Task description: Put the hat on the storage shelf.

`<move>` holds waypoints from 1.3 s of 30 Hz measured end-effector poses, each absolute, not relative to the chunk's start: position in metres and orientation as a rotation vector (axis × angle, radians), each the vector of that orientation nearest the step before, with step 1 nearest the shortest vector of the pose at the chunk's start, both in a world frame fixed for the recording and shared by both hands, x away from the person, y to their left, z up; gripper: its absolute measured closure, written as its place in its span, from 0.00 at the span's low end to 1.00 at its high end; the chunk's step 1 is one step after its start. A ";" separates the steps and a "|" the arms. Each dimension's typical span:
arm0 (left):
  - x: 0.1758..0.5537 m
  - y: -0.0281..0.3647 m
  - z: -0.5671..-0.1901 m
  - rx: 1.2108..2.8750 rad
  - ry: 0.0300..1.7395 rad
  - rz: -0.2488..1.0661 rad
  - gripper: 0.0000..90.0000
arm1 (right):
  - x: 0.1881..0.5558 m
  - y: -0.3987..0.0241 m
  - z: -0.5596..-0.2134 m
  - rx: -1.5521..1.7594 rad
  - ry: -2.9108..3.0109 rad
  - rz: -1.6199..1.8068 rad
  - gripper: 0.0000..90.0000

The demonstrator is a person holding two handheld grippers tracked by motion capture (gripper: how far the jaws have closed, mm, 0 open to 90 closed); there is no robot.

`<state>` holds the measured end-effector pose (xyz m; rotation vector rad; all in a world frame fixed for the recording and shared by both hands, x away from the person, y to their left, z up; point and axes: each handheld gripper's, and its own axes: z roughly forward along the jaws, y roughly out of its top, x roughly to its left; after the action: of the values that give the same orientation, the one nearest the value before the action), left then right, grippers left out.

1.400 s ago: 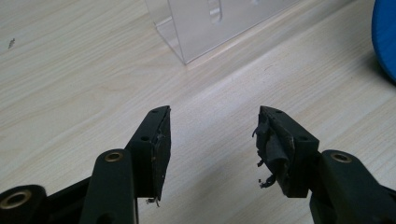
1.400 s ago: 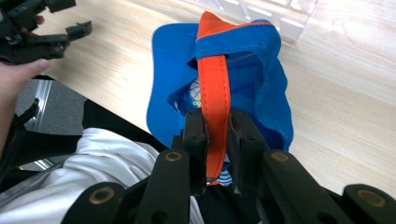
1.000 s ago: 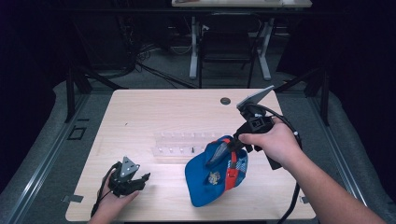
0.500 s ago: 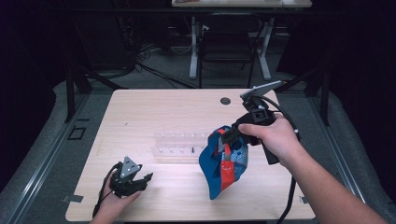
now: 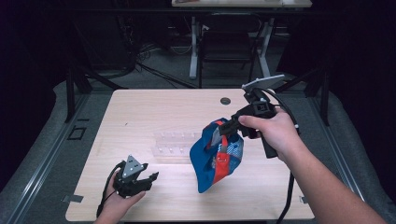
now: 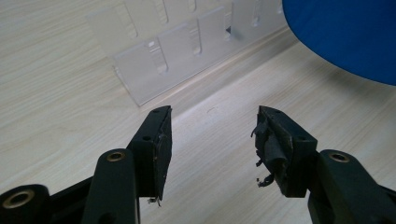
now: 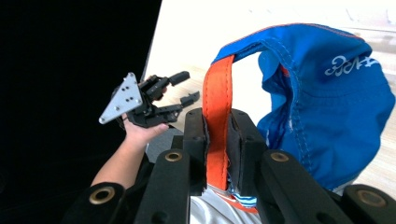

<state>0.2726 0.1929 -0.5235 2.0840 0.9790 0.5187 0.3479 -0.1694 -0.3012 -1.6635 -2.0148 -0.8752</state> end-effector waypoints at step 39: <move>0.259 0.083 -0.458 2.089 0.690 0.538 0.52 | 0.392 -0.141 -0.277 -1.660 -1.911 -1.112 0.87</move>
<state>0.2587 0.0829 -0.4575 2.0886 0.6902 0.5377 0.3916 -0.1415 -0.2770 -1.6599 -1.9108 -1.1121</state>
